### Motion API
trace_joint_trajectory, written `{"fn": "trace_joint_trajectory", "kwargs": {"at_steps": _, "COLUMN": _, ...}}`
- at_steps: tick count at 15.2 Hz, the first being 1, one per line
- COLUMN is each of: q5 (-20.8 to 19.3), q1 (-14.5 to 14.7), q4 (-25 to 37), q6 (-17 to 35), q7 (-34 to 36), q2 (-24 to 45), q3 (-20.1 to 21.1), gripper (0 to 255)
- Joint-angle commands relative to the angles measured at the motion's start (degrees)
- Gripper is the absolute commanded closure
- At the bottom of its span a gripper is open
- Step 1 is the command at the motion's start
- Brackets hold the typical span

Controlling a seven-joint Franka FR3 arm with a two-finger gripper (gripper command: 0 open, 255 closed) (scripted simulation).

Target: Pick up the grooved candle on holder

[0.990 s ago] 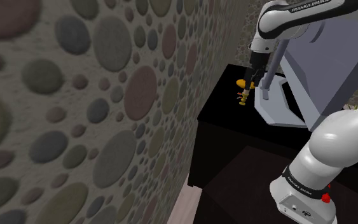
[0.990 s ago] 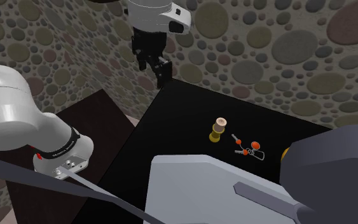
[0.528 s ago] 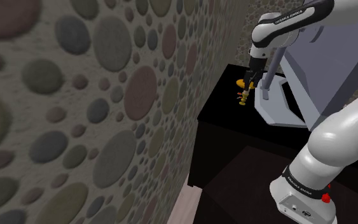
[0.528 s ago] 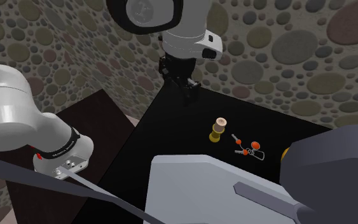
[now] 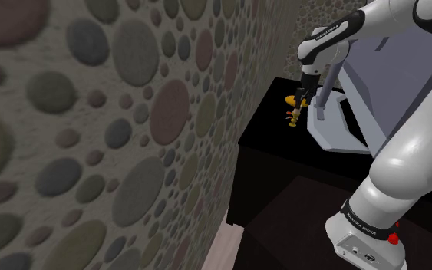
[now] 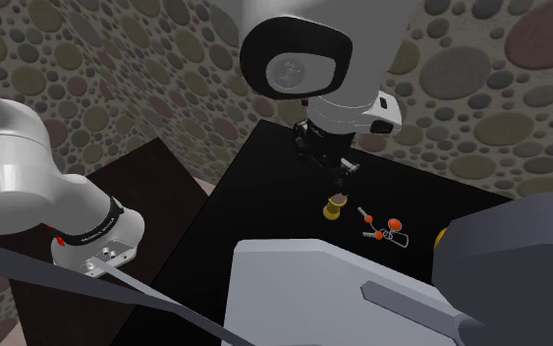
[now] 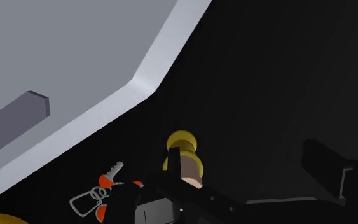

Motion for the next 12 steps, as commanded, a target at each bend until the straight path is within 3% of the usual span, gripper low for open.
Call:
{"fn": "trace_joint_trajectory", "kwargs": {"at_steps": 1, "q5": 1.68, "q1": -0.74, "q4": 3.15, "q6": 1.09, "q7": -1.99, "q2": 4.04, "q3": -0.8, "gripper": 0}}
{"fn": "trace_joint_trajectory", "kwargs": {"at_steps": 3, "q5": 3.39, "q1": -1.75, "q4": 6.01, "q6": 1.96, "q7": -3.91, "q2": 7.68, "q3": -1.32, "gripper": 0}}
{"fn": "trace_joint_trajectory", "kwargs": {"at_steps": 12, "q5": 5.38, "q1": -2.27, "q4": 3.63, "q6": 7.33, "q7": -5.06, "q2": 11.06, "q3": -0.88, "gripper": 0}}
